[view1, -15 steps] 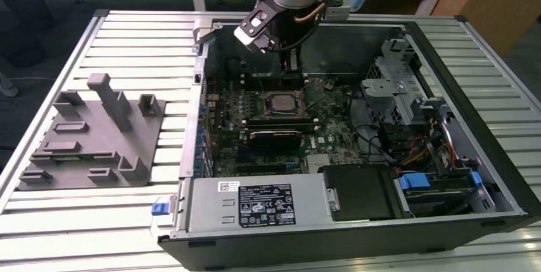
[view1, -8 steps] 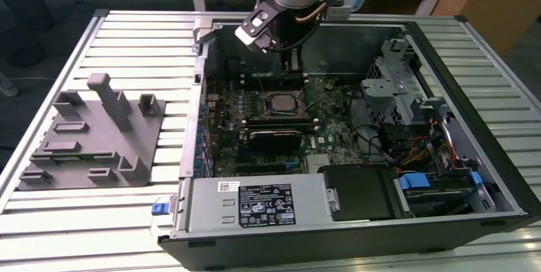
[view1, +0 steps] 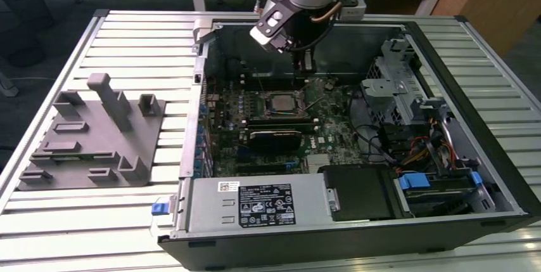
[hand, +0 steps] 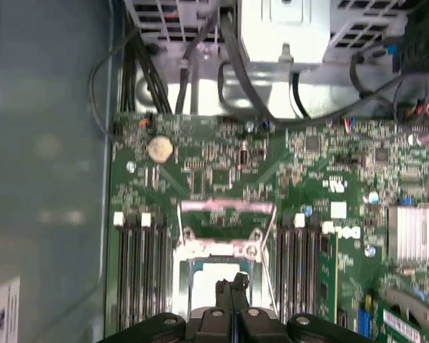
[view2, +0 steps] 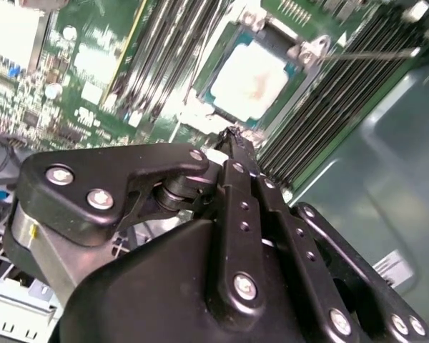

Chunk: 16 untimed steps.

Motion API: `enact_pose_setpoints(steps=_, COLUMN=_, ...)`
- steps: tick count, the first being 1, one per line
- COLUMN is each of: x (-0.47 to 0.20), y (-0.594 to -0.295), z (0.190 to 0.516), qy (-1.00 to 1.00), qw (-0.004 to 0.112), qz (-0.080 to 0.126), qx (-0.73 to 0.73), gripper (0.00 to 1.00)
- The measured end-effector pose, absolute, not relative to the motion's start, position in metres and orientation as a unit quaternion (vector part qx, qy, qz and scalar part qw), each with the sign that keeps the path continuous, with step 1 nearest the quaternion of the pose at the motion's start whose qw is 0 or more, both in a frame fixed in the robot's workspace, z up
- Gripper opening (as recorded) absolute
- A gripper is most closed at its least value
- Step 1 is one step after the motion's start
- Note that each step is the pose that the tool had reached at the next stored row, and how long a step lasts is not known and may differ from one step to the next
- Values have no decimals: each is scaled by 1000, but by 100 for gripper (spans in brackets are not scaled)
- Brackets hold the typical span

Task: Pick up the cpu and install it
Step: 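Close the cpu cover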

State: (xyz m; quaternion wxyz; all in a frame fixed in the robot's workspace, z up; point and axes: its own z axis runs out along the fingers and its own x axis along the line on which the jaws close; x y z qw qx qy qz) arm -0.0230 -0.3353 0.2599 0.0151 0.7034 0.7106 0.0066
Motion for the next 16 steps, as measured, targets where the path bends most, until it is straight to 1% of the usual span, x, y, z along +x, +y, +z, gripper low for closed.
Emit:
enact_pose_setpoints(steps=8, x=-10, y=-335, z=260, qy=711, qw=15, qz=6, qx=703, gripper=11)
enact_pose_setpoints(steps=16, x=-10, y=-335, z=270, qy=711, qw=15, qz=7, qx=703, gripper=11)
